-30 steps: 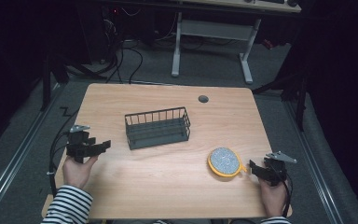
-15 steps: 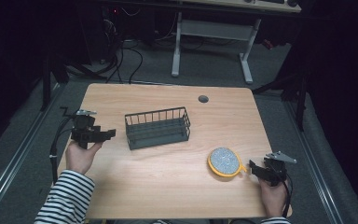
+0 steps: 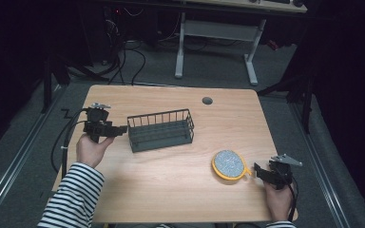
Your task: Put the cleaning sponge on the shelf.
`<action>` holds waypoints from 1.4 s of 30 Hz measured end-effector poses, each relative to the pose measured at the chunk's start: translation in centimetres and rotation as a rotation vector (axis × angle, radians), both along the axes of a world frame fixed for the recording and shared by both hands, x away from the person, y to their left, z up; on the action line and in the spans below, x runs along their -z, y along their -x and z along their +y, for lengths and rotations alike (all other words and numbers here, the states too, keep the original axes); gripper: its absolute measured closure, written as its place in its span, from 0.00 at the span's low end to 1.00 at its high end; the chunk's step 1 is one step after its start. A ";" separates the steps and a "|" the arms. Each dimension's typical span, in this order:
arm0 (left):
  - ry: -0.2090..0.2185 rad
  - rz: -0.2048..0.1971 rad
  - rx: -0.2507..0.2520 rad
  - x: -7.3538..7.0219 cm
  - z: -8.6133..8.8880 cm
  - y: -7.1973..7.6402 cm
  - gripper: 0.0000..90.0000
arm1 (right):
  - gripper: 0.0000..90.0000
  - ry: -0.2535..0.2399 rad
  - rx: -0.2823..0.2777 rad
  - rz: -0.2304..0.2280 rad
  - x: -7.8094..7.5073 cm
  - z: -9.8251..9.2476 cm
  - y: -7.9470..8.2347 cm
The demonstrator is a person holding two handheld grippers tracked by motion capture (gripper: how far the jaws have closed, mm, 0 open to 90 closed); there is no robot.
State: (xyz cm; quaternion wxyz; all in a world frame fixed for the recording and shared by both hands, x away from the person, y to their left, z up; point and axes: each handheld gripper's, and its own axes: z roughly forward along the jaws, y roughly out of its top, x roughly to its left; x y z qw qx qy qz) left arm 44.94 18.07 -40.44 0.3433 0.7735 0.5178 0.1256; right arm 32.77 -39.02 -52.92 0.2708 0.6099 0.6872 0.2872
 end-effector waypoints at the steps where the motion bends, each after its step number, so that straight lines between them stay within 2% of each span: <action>1: -0.004 0.004 0.002 0.0 -0.2 -0.2 0.37 | 0.37 0.000 0.000 0.000 0.0 0.0 0.0; 11: -0.041 0.027 0.024 -0.1 -2.1 -2.1 0.38 | 0.37 0.000 0.000 0.000 0.0 0.0 0.0; 13: -0.068 0.029 0.021 0.1 -2.6 -2.4 0.38 | 0.37 0.000 0.000 0.000 0.0 0.0 0.0; 16: -0.080 0.038 0.019 0.3 -3.0 -2.9 0.38 | 0.37 0.000 -0.001 0.000 0.0 0.0 0.0; 19: -0.115 0.057 0.020 0.5 -3.5 -3.5 0.38 | 0.37 0.000 -0.001 0.000 0.0 0.0 0.0; 22: -0.116 0.071 0.017 0.8 -3.6 -3.8 0.38 | 0.37 0.000 -0.001 0.000 0.0 0.0 0.0; 25: -0.141 0.096 0.006 1.4 -3.6 -4.3 0.39 | 0.37 0.000 -0.001 0.000 0.0 0.0 0.0; 29: -0.151 0.097 0.014 1.6 -3.7 -4.3 0.40 | 0.37 0.000 -0.001 0.000 0.0 0.0 0.0; 35: -0.171 0.106 0.026 2.0 -4.1 -4.3 0.52 | 0.37 -0.001 -0.001 0.000 0.0 0.0 0.0; 42: -0.191 0.117 0.044 2.4 -4.7 -4.2 0.58 | 0.37 0.000 -0.002 0.000 0.0 0.0 0.0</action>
